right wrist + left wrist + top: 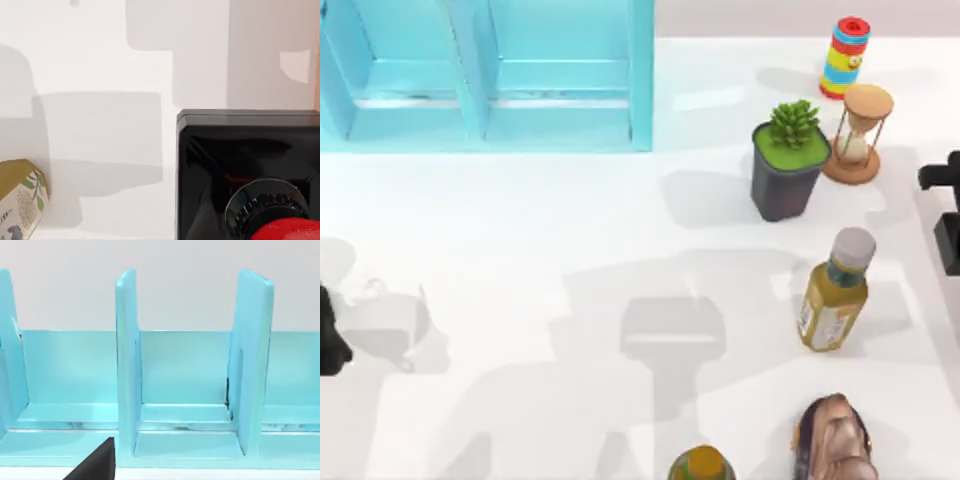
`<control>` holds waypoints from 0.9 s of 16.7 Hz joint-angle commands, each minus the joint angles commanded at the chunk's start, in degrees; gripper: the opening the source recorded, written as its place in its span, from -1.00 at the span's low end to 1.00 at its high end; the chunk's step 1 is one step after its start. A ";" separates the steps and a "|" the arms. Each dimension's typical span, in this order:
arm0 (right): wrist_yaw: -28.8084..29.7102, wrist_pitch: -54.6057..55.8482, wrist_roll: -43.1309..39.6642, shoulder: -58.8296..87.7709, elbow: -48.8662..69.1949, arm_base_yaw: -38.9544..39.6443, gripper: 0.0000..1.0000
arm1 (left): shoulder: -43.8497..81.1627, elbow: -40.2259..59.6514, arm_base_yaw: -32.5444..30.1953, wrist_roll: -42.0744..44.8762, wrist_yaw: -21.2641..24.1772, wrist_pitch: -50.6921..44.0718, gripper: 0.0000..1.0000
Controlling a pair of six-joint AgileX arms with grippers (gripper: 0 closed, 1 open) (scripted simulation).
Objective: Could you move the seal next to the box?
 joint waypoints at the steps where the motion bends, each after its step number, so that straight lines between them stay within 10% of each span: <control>1: 0.00 0.00 0.00 0.00 0.00 0.00 -1.00 | 0.00 0.00 0.00 0.00 0.00 0.00 1.00; 3: 0.00 0.00 0.00 0.00 0.00 0.00 -1.00 | 0.00 0.00 0.00 0.00 0.00 0.00 1.00; 15: 0.00 0.00 0.00 0.00 0.00 0.00 0.81 | 0.00 0.00 0.00 0.00 0.00 0.00 1.00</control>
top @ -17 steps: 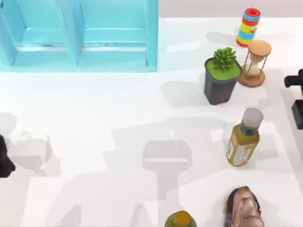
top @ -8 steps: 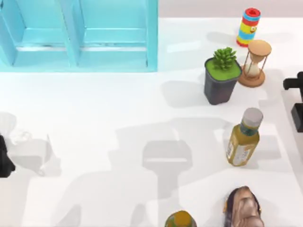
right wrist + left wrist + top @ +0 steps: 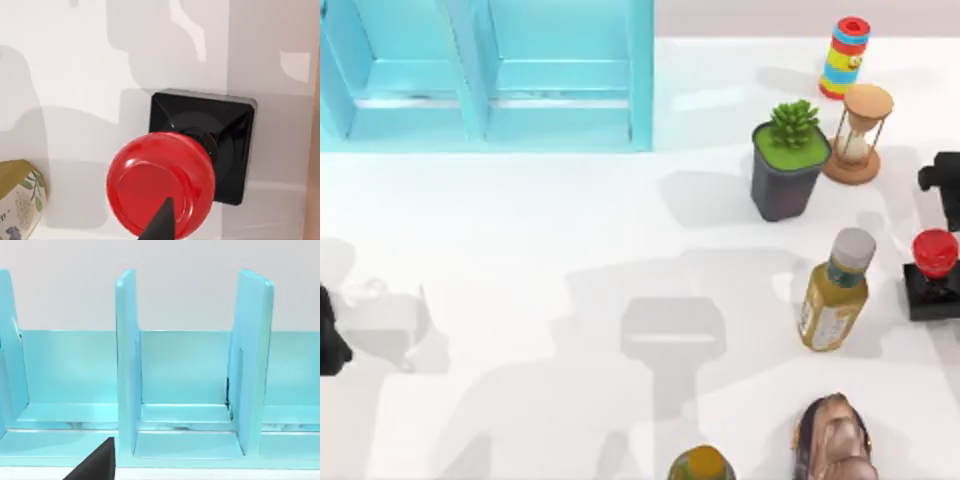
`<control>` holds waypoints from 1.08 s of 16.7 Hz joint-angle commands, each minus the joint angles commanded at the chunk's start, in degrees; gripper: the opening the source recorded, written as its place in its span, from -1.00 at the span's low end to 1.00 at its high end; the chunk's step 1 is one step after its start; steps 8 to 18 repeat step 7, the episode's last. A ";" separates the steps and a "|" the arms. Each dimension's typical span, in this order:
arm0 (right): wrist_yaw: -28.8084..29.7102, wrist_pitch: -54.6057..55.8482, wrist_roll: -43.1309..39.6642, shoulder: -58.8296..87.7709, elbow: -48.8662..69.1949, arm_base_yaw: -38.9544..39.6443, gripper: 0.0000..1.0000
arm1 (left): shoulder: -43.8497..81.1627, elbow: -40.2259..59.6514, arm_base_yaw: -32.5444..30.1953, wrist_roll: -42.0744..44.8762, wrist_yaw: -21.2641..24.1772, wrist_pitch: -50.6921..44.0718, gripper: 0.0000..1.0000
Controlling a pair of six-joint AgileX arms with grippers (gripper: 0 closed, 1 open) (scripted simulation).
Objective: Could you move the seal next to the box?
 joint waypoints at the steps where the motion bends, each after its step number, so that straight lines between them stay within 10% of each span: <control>1: 0.00 0.00 0.00 0.00 0.00 0.00 0.96 | 0.00 0.00 0.00 0.00 0.00 0.00 1.00; 18: 0.00 0.00 0.00 0.00 0.00 0.00 1.00 | 0.00 0.00 0.00 0.00 0.00 0.00 1.00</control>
